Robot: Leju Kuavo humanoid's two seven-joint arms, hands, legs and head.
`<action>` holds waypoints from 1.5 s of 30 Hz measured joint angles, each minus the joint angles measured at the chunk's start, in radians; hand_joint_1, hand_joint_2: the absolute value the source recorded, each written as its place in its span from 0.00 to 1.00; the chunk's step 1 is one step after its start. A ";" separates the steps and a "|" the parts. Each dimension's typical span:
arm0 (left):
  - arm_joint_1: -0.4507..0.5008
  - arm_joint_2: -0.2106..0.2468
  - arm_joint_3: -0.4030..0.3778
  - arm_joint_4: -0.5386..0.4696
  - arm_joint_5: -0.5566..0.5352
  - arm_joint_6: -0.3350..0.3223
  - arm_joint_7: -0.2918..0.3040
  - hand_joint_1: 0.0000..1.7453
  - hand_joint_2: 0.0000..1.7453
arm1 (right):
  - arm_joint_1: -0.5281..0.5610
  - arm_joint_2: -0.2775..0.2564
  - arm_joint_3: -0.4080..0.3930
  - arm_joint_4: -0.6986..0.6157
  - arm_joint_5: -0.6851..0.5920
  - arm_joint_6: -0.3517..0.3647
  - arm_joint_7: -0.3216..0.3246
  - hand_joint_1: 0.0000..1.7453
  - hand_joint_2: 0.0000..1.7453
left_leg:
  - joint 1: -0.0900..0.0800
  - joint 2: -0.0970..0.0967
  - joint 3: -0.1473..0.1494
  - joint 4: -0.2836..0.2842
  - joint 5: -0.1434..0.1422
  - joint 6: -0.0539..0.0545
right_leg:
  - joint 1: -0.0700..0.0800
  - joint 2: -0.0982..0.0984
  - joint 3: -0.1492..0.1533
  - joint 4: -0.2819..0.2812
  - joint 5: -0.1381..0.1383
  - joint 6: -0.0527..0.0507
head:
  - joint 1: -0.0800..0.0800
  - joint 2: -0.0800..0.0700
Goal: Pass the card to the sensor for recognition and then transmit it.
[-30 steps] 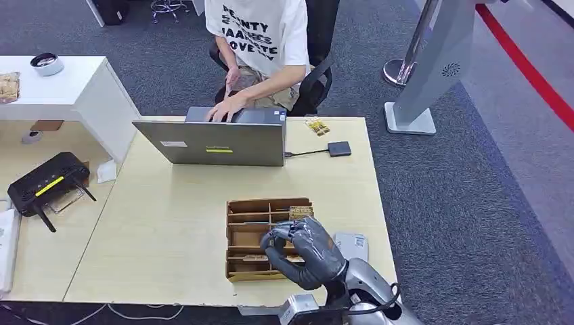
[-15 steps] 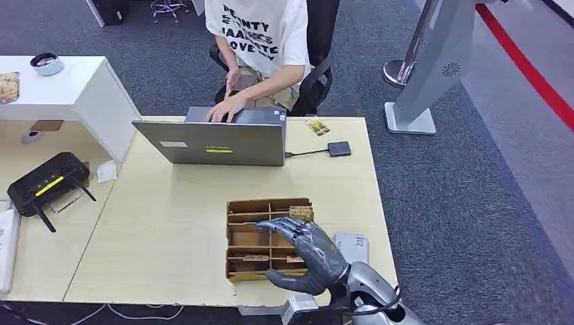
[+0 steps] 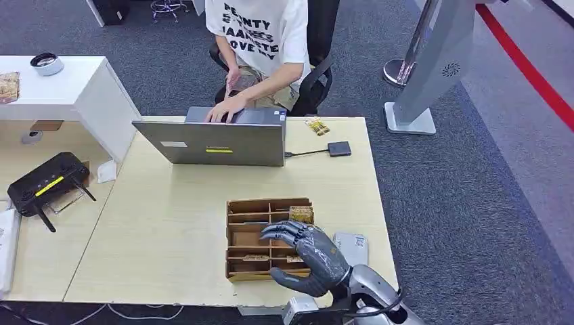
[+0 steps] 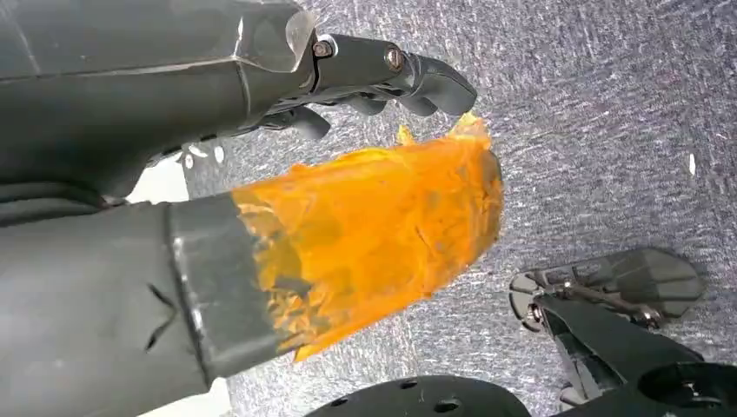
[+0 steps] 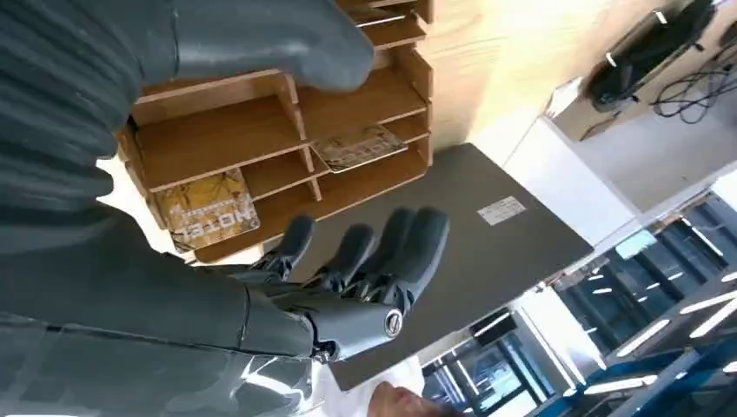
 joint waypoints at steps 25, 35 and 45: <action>0.000 0.000 0.007 0.000 -0.016 0.002 0.011 0.00 0.00 | 0.030 -0.001 0.007 0.079 0.077 -0.055 0.031 0.43 1.00 | 0.000 0.000 0.000 0.000 0.000 0.000 | 0.000 0.000 0.000 0.000 0.000 0.000 | 0.000 0.000; 0.000 0.000 0.007 0.000 -0.019 0.002 0.012 0.00 0.00 | 0.032 -0.001 0.011 0.091 0.081 -0.058 0.034 0.38 1.00 | 0.000 0.000 0.000 0.000 0.000 0.000 | 0.000 0.000 0.000 0.000 0.000 0.000 | 0.000 0.000; 0.000 0.000 0.007 0.000 -0.029 0.002 0.014 0.00 0.00 | 0.033 -0.001 0.010 0.120 0.092 -0.072 0.042 0.39 1.00 | 0.000 0.000 0.000 0.000 0.000 0.000 | 0.000 0.000 0.000 0.000 0.000 0.000 | 0.000 0.000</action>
